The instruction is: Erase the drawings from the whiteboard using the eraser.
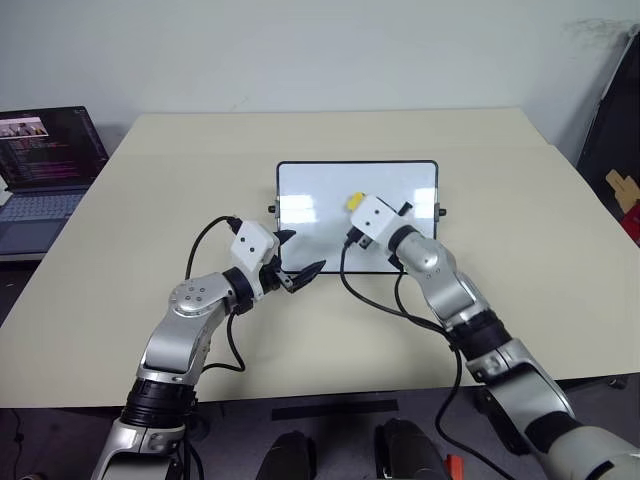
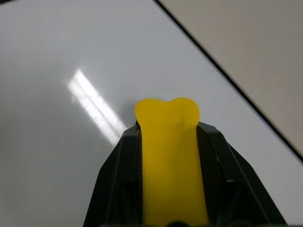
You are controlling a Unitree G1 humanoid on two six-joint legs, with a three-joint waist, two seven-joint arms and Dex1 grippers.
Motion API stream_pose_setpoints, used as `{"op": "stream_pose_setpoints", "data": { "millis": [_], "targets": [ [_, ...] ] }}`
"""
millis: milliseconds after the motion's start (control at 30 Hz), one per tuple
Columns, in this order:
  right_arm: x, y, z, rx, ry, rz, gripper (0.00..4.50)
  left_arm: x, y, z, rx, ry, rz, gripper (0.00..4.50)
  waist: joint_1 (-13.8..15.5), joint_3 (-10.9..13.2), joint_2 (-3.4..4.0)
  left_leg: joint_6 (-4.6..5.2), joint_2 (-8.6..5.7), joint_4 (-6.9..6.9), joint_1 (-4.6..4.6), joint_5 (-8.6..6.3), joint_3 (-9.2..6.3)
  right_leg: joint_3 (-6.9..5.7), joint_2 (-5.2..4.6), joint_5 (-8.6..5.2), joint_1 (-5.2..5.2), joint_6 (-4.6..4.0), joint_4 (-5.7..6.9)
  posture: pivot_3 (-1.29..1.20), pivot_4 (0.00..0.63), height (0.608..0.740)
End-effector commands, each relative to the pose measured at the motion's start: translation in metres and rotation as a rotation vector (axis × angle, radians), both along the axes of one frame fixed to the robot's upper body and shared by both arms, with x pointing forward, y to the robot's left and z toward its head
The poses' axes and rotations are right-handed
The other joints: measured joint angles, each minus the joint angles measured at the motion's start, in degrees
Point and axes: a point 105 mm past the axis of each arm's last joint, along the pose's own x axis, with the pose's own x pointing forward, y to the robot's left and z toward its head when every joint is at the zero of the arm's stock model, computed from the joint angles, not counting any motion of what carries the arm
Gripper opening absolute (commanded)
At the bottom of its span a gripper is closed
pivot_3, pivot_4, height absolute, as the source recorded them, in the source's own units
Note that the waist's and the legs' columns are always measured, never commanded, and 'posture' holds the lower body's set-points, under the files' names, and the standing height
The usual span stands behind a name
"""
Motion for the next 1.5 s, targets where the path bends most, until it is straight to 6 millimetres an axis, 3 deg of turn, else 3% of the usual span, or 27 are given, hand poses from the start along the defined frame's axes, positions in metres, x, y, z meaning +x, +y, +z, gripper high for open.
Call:
{"op": "stream_pose_setpoints", "data": {
  "millis": [33,200,367,500,700,833,967,1067,1167,1333,1500],
  "targets": [
    [-0.003,0.004,-0.011,-0.052,0.044,0.047,1.20,-0.002,0.000,0.016,0.002,-0.061,-0.002,4.50,0.13,0.00,0.00,0.00,0.00,-0.04,-0.03,0.00,-0.01,-0.01,0.00,-0.01,0.00,0.00,-0.08,0.00,0.150,0.740],
    [-0.013,-0.010,-0.053,-0.143,0.204,0.063,1.20,-0.003,0.005,0.015,0.001,-0.061,0.017,4.50,0.50,-0.02,-0.01,-0.01,0.01,-0.05,-0.11,-0.04,-0.01,-0.03,-0.04,-0.03,0.00,0.02,-0.31,0.00,0.150,0.740],
    [-0.017,-0.017,-0.062,-0.159,0.236,0.055,1.20,-0.003,0.006,0.014,-0.001,-0.059,0.022,4.50,0.51,-0.02,-0.01,0.00,0.00,-0.04,-0.05,-0.04,-0.04,-0.05,-0.05,-0.01,0.07,0.02,-0.23,0.00,0.150,0.740],
    [-0.016,-0.016,-0.051,-0.161,0.176,0.060,1.20,-0.002,0.006,0.015,0.000,-0.062,0.021,4.50,0.50,-0.02,-0.01,-0.01,-0.02,0.01,0.03,-0.03,-0.03,-0.04,-0.05,-0.02,0.10,0.02,-0.06,0.00,0.150,0.740],
    [-0.024,-0.024,0.006,-0.101,-0.123,0.055,1.20,-0.001,0.000,0.023,0.006,-0.090,-0.007,4.50,0.77,0.02,-0.03,-0.01,-0.09,0.02,-0.08,-0.03,-0.07,-0.07,-0.05,-0.02,0.02,0.02,-0.04,0.00,0.150,0.740],
    [-0.043,-0.053,0.031,-0.073,-0.225,0.006,1.20,-0.004,-0.015,0.033,0.043,-0.145,-0.109,4.50,0.83,0.02,-0.02,-0.04,-0.05,-0.01,-0.33,-0.02,-0.12,-0.10,-0.07,-0.05,-0.13,0.06,-0.23,0.00,0.150,0.740],
    [-0.059,-0.081,0.039,-0.061,-0.262,-0.079,1.20,-0.011,-0.032,0.047,0.000,-0.166,-0.226,4.50,0.82,0.02,-0.02,-0.16,-0.04,0.00,-0.82,0.03,-0.23,-0.13,-0.08,-0.02,-0.37,0.09,-0.61,0.00,0.150,0.740],
    [-0.078,-0.124,0.029,0.087,-0.166,-0.236,1.20,-0.018,-0.054,0.057,0.018,-0.191,-0.383,4.50,1.23,0.02,-0.02,-0.17,-0.02,-0.02,-0.96,-0.01,-0.30,-0.12,-0.08,-0.04,-0.42,0.10,-0.72,0.00,0.150,0.740],
    [-0.090,-0.148,0.013,0.121,-0.096,-0.333,1.20,-0.025,-0.073,0.061,0.007,-0.199,-0.504,4.50,1.58,0.02,-0.02,-0.14,-0.10,0.00,-1.01,-0.03,-0.29,-0.15,-0.06,-0.05,-0.42,0.12,-0.73,0.00,0.150,0.740],
    [-0.095,-0.174,-0.004,0.165,-0.011,-0.445,1.20,-0.039,-0.099,0.055,0.036,-0.203,-0.685,4.50,1.02,0.02,-0.01,0.07,-0.13,0.04,-0.77,-0.13,-0.11,-0.13,0.05,-0.04,-0.29,0.18,-0.66,0.00,0.150,0.740],
    [-0.084,-0.194,-0.030,0.412,0.198,-0.557,1.20,-0.033,-0.119,0.051,0.060,-0.236,-0.701,4.50,0.72,0.02,-0.01,0.09,-0.05,0.07,-0.72,-0.12,-0.11,-0.11,0.18,-0.03,-0.27,0.16,-0.56,0.00,0.150,0.740]
  ]
}}
